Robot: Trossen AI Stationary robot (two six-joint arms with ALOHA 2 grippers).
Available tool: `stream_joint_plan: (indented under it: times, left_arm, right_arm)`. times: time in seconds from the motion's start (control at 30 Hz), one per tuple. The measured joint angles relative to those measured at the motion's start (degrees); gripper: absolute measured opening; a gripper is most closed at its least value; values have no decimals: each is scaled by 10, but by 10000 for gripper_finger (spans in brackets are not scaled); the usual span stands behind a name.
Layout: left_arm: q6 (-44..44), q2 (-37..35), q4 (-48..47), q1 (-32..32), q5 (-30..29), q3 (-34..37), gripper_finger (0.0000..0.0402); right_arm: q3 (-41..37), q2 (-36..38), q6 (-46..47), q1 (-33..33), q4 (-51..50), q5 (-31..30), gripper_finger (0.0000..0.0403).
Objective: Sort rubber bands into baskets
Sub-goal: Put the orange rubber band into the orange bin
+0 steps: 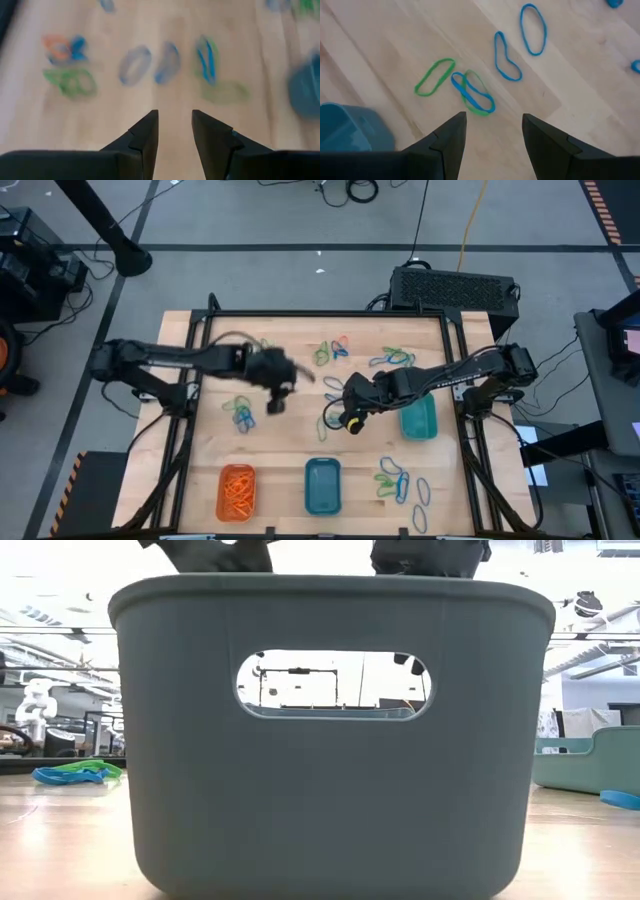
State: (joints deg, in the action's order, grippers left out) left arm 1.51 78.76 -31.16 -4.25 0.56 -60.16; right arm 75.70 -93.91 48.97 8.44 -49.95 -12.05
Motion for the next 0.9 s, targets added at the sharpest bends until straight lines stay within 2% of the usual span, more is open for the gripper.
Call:
stream_joint_plan:
  times: [0.13,0.3,0.43,0.57,0.7,0.9]
  left_arm:
    - [8,40,101,-68,30,0,125]
    - [19,116,219,-121,79,0,125]
    - [3,210,242,-150,96,-35,125]
    - [-61,304,211,-171,91,-132,125]
    - [-139,374,121,-183,39,-255,125]
    - [-230,442,-2,-198,15,-388,125]
  right_arm:
    - [0,0,14,-16,-28,0,185]
    - [0,4,24,-36,-125,3,185]
    - [0,10,-32,-62,-167,3,185]
    - [0,10,-153,-115,-166,0,185]
    - [0,11,-266,-185,-164,4,185]
    - [0,47,-390,-279,-104,12,185]
